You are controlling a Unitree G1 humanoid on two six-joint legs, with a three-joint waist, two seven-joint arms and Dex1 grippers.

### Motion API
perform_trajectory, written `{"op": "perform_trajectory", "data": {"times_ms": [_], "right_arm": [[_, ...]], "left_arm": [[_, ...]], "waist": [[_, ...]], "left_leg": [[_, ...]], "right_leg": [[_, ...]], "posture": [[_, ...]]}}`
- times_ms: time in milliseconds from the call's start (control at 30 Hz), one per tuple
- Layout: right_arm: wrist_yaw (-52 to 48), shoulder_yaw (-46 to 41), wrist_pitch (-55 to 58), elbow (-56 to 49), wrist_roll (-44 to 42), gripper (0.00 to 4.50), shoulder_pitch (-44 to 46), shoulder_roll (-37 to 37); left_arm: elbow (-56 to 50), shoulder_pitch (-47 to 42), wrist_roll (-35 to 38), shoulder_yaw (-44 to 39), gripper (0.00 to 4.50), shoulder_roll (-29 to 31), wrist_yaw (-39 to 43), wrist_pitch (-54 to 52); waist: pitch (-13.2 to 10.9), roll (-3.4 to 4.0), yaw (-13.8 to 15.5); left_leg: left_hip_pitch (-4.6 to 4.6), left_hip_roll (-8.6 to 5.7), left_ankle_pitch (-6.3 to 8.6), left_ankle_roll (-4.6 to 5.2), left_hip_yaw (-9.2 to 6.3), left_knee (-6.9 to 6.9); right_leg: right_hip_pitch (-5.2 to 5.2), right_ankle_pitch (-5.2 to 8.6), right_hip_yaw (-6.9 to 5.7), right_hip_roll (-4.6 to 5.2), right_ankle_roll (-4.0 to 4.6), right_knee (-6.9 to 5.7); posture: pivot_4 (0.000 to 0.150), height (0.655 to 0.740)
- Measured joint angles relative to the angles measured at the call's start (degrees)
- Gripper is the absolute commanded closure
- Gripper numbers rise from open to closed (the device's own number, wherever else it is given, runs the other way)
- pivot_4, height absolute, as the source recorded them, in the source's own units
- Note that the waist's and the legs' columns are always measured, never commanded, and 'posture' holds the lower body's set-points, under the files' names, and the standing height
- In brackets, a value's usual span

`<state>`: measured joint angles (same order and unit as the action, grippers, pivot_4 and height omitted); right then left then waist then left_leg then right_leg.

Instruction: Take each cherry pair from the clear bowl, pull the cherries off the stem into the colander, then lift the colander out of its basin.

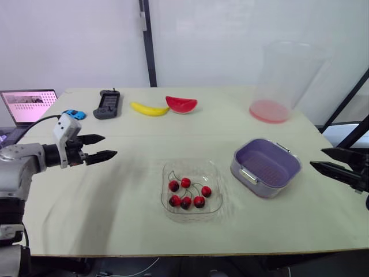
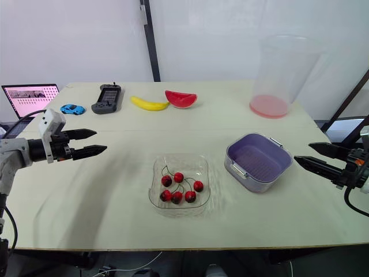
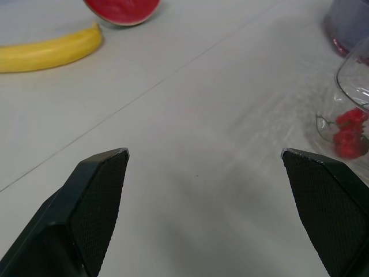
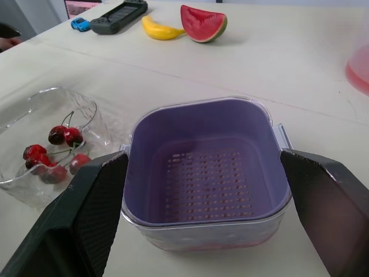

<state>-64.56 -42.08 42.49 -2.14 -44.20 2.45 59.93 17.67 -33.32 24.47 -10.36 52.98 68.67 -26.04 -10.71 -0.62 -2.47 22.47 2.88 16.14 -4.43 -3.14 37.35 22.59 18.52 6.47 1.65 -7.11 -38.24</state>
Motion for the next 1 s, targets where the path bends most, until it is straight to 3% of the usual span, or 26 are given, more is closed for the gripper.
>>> {"op": "perform_trajectory", "data": {"times_ms": [767,867,1000], "right_arm": [[2.0,0.0,1.2,-0.4,-0.2,0.00,2.4,-0.1],[4.4,0.2,4.7,-0.9,-2.7,0.00,5.1,0.0],[5.9,5.9,8.3,-9.9,-4.5,0.00,7.3,2.9]], "left_arm": [[0.9,-1.1,1.2,-0.5,0.04,-0.1,1.3,-2.3],[-1.2,0.1,1.7,-0.5,0.04,0.1,3.2,-2.5],[-9.0,6.4,6.4,-2.0,0.04,0.8,8.5,-3.7]], "waist": [[0.0,0.00,0.0],[0.0,0.01,0.0],[0.0,0.16,-0.4]], "left_leg": [[0.00,0.00,0.00,0.00,-0.11,0.03],[0.00,0.00,0.00,0.00,-0.12,0.02],[-0.01,0.03,0.00,0.00,-0.11,-0.01]], "right_leg": [[-0.06,0.00,-0.11,0.00,0.00,0.00],[-0.04,0.00,-0.12,0.00,0.00,0.00],[0.02,0.01,-0.11,-0.01,0.02,-0.07]], "posture": [[0.150,0.7380],[0.150,0.7380],[0.150,0.7380]]}}
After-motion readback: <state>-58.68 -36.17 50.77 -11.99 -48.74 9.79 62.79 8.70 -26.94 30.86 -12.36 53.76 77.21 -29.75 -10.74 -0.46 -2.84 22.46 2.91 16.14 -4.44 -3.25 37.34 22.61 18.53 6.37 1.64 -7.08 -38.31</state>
